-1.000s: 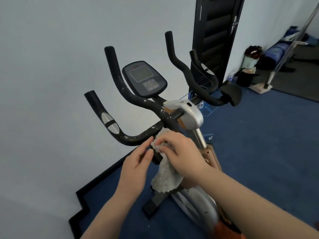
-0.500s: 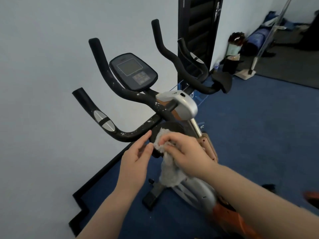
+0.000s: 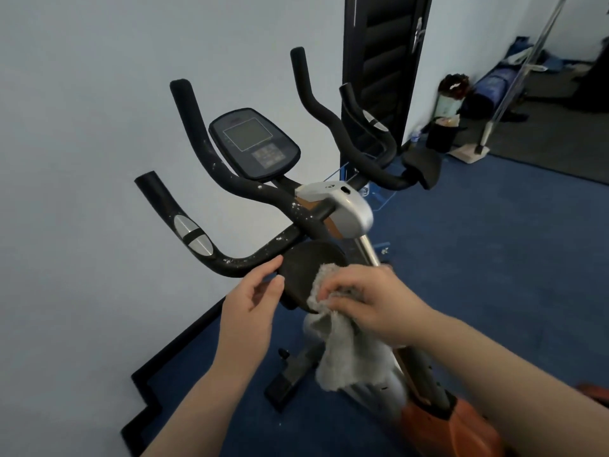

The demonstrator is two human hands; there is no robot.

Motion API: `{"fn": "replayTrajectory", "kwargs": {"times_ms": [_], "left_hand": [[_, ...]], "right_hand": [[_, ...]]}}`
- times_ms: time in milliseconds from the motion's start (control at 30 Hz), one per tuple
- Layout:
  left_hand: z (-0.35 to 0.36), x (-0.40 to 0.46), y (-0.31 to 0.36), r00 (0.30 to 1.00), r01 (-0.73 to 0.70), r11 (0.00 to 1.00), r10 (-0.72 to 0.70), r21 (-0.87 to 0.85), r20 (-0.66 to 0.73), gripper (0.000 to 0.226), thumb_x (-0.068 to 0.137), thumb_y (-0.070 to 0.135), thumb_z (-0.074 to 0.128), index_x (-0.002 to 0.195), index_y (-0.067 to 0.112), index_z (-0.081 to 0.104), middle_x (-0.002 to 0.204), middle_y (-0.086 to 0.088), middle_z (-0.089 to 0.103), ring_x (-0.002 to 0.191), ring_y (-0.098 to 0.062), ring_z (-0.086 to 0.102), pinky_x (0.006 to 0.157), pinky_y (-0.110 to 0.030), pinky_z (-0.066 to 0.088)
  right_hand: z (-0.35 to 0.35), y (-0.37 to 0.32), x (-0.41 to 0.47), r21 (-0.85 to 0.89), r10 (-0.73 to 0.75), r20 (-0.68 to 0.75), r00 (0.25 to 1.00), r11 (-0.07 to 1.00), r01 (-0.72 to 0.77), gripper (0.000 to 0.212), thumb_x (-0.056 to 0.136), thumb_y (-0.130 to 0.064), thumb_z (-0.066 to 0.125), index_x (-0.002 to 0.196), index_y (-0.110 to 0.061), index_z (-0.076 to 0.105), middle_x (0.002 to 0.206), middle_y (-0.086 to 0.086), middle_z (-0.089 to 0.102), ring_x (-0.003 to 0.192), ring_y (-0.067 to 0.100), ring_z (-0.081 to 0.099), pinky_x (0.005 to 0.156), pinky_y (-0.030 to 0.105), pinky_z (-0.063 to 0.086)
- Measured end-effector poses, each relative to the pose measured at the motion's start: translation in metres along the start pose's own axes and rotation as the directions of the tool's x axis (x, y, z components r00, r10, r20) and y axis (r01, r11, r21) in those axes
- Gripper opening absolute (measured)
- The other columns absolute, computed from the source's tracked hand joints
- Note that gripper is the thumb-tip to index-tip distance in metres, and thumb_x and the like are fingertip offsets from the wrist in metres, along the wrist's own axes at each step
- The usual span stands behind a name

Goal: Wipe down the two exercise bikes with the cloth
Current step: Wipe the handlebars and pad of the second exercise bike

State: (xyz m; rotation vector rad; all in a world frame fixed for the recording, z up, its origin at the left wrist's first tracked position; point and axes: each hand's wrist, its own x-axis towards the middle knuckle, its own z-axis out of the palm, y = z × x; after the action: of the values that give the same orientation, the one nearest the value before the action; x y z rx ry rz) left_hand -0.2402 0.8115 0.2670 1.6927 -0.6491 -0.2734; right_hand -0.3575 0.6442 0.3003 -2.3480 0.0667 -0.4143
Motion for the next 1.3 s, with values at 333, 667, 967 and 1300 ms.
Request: {"fn": "replayTrajectory", "kwargs": {"times_ms": [333,667,967,1300], "left_hand": [[0.01,0.0,0.002,0.994,0.007,1.0,-0.005,0.018,-0.108,0.025,0.094,0.021,0.054,0.114,0.033,0.065,0.094,0.012,0.07,0.088,-0.005,0.064,0.075,-0.016,0.051],[0.028,0.009,0.015,0.985,0.024,0.991,-0.001,0.131,-0.172,0.014,0.091,0.022,0.059,0.1,0.033,0.059,0.087,0.021,0.065,0.081,0.009,0.059,0.065,-0.005,0.044],[0.038,0.025,0.026,0.96,-0.183,0.89,0.254,0.418,-0.119,0.028,0.086,0.019,0.061,0.109,0.035,0.058,0.104,0.024,0.057,0.104,0.004,0.05,0.084,-0.006,0.037],[0.051,0.036,0.028,0.959,-0.044,0.661,0.237,0.749,-0.153,0.031,0.09,0.03,0.05,0.12,0.026,0.057,0.128,0.007,0.055,0.123,-0.013,0.045,0.108,-0.037,0.032]], "right_hand": [[-0.004,0.014,-0.009,-0.294,-0.208,0.207,0.956,0.919,0.264,0.017,0.086,-0.003,0.062,0.094,-0.014,0.072,0.1,-0.005,0.069,0.1,0.015,0.059,0.084,0.033,0.05],[-0.029,0.001,0.03,-0.119,0.042,-0.217,0.975,0.99,-0.069,0.014,0.09,-0.013,0.061,0.096,-0.022,0.07,0.092,-0.015,0.066,0.087,-0.002,0.054,0.08,0.008,0.041],[-0.021,0.014,0.019,0.178,0.182,-0.367,0.912,0.976,-0.123,0.02,0.083,-0.018,0.07,0.087,-0.037,0.072,0.092,-0.029,0.068,0.093,-0.011,0.06,0.083,0.003,0.042],[-0.039,0.052,0.04,0.176,0.186,-0.293,0.938,0.975,-0.139,0.015,0.079,-0.022,0.073,0.086,-0.035,0.072,0.088,-0.024,0.068,0.09,-0.008,0.06,0.079,0.011,0.048]]}}
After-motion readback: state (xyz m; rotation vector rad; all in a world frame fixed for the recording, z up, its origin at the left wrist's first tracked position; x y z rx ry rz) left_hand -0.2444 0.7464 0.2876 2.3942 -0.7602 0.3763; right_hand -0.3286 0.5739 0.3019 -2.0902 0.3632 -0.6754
